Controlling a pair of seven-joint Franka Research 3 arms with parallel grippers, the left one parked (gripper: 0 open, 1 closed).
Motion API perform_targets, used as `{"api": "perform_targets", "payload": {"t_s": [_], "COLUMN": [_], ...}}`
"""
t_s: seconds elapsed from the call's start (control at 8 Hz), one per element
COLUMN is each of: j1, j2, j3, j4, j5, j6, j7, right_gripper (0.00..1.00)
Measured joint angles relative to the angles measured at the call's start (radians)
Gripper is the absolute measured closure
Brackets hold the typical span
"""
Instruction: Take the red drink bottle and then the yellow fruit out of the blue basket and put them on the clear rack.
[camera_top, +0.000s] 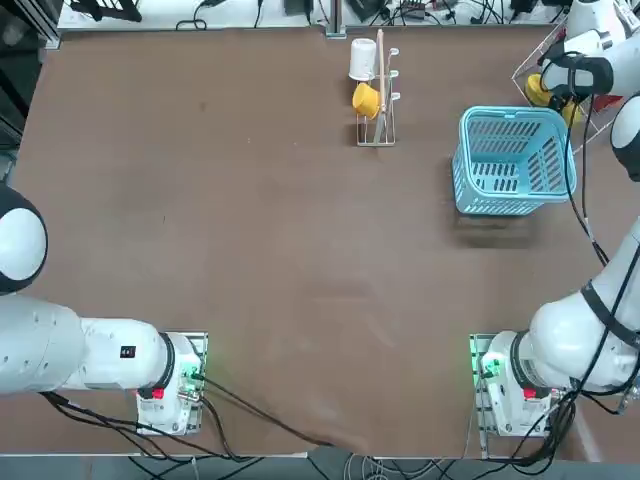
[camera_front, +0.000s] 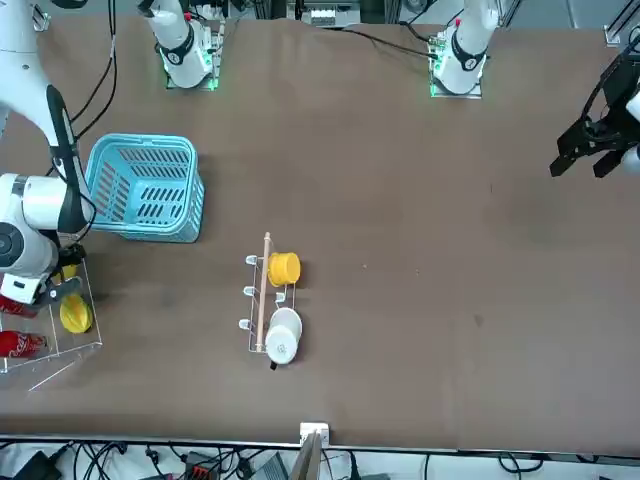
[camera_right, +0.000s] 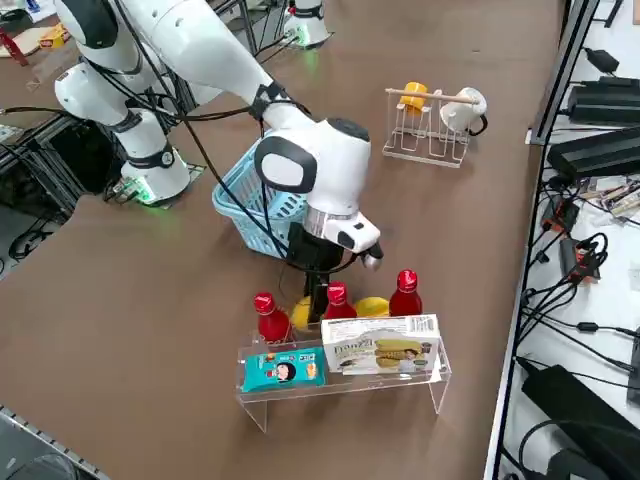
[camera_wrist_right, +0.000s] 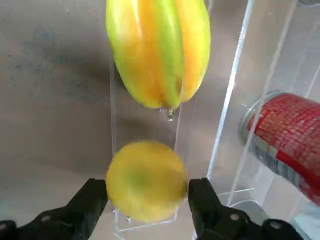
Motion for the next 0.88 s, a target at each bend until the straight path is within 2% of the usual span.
{"api": "perform_targets", "payload": {"t_s": [0.25, 0.5, 0.88], "j1": [0.001, 0.006, 0.049], "j2": [-0.008, -0.039, -0.140], "j3": [0.006, 0.015, 0.021], "j4": [0.011, 0.030, 0.053], "j5": [0.002, 0.040, 0.183], "j6": [-0.005, -0.057, -0.179], "j7": [0.000, 0.001, 0.000], "right_gripper": [0.00, 0.00, 0.00]}}
